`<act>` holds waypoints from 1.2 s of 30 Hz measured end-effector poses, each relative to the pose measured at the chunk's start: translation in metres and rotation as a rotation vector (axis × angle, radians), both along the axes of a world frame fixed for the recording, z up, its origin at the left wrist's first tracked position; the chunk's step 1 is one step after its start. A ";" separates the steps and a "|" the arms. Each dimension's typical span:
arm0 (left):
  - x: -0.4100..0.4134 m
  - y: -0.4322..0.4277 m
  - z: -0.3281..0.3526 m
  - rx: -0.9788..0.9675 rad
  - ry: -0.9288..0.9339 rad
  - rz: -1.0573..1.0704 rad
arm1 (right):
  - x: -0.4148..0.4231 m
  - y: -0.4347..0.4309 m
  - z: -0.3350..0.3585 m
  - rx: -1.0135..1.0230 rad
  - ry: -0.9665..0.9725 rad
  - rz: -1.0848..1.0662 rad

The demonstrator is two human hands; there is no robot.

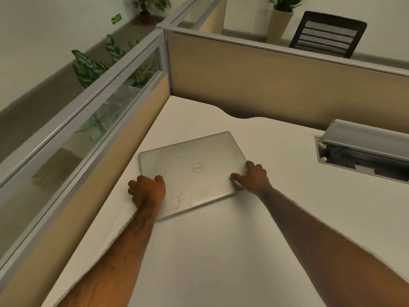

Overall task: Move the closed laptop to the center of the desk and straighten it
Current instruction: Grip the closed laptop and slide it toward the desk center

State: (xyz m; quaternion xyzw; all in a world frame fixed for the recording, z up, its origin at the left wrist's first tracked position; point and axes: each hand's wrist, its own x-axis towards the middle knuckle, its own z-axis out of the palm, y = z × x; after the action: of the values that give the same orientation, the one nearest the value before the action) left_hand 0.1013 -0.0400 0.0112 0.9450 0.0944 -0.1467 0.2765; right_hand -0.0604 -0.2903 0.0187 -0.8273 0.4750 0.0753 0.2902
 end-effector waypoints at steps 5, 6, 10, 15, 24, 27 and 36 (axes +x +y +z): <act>0.007 -0.003 -0.005 -0.018 -0.019 0.055 | 0.010 -0.009 0.002 0.059 -0.014 -0.113; 0.007 -0.003 -0.007 -0.014 -0.045 0.061 | 0.012 -0.011 0.002 0.080 -0.032 -0.150; 0.010 -0.005 -0.009 -0.035 -0.096 0.105 | 0.013 -0.019 -0.002 0.155 -0.091 -0.262; 0.011 -0.002 -0.013 -0.084 -0.124 0.120 | 0.007 -0.018 -0.010 0.206 -0.168 -0.336; -0.020 -0.025 -0.002 -0.155 -0.157 0.069 | -0.055 -0.021 -0.001 0.217 -0.242 -0.435; -0.050 -0.041 0.001 -0.173 -0.156 0.038 | -0.094 -0.028 0.002 0.216 -0.260 -0.478; -0.188 -0.095 0.001 -0.226 -0.070 0.013 | -0.223 -0.082 0.023 0.175 -0.200 -0.510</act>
State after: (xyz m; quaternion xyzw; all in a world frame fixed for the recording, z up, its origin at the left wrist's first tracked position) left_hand -0.0867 -0.1352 0.0123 0.9117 0.0735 -0.1216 0.3855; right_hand -0.2832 -0.3724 0.0416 -0.6563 0.6285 -0.0414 0.4154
